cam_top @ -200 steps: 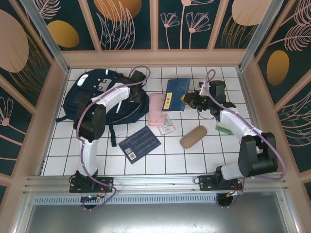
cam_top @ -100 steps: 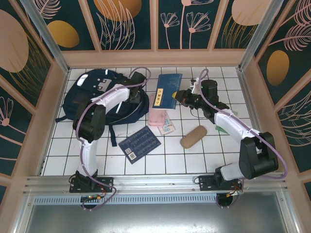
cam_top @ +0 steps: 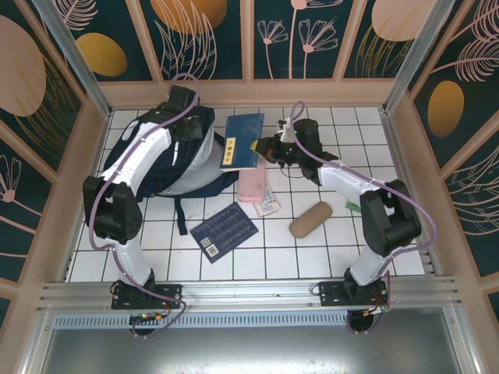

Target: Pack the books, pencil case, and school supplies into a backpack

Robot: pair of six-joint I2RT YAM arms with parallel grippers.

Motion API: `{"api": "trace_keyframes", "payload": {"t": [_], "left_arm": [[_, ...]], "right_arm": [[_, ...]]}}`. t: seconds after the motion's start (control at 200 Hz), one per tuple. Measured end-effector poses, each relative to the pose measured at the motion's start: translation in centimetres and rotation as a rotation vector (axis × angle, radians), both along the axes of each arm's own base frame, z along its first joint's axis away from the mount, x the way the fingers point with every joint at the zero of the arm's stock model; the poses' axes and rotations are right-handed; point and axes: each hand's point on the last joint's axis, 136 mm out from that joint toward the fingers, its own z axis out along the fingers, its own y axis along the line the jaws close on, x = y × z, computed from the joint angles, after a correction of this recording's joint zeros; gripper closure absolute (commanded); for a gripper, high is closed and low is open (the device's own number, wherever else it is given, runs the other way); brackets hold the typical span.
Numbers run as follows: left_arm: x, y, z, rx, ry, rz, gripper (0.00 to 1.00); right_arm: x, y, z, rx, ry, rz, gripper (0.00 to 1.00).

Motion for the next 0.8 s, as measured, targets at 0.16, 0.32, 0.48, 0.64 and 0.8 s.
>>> {"api": "trace_keyframes", "payload": {"t": [0.16,0.32,0.48,0.64,0.8], "left_arm": [[0.3,1.6,2.0,-0.084,-0.027,0.027,1.0],[0.7,2.5,2.8,-0.166,-0.031,0.03,1.0],[1.1,3.0,4.1,-0.232,-0.047,0.031,1.0],[1.2,2.8,4.8,-0.268,-0.054,0.026,1.0],[1.2,2.4,4.9,-0.292,-0.05,0.016,1.0]], "right_arm": [[1.2,3.9,-1.3,0.041,0.025,0.037,1.0],[2.1,8.1,-3.3,0.084,0.077,0.063,1.0],[2.8,12.7,-5.1,0.144,0.122,0.092,1.0],[4.0,17.4,-6.0,0.243,0.152,0.126,1.0],[4.6,20.8,-6.6,0.319,0.176,0.154,1.0]]}}
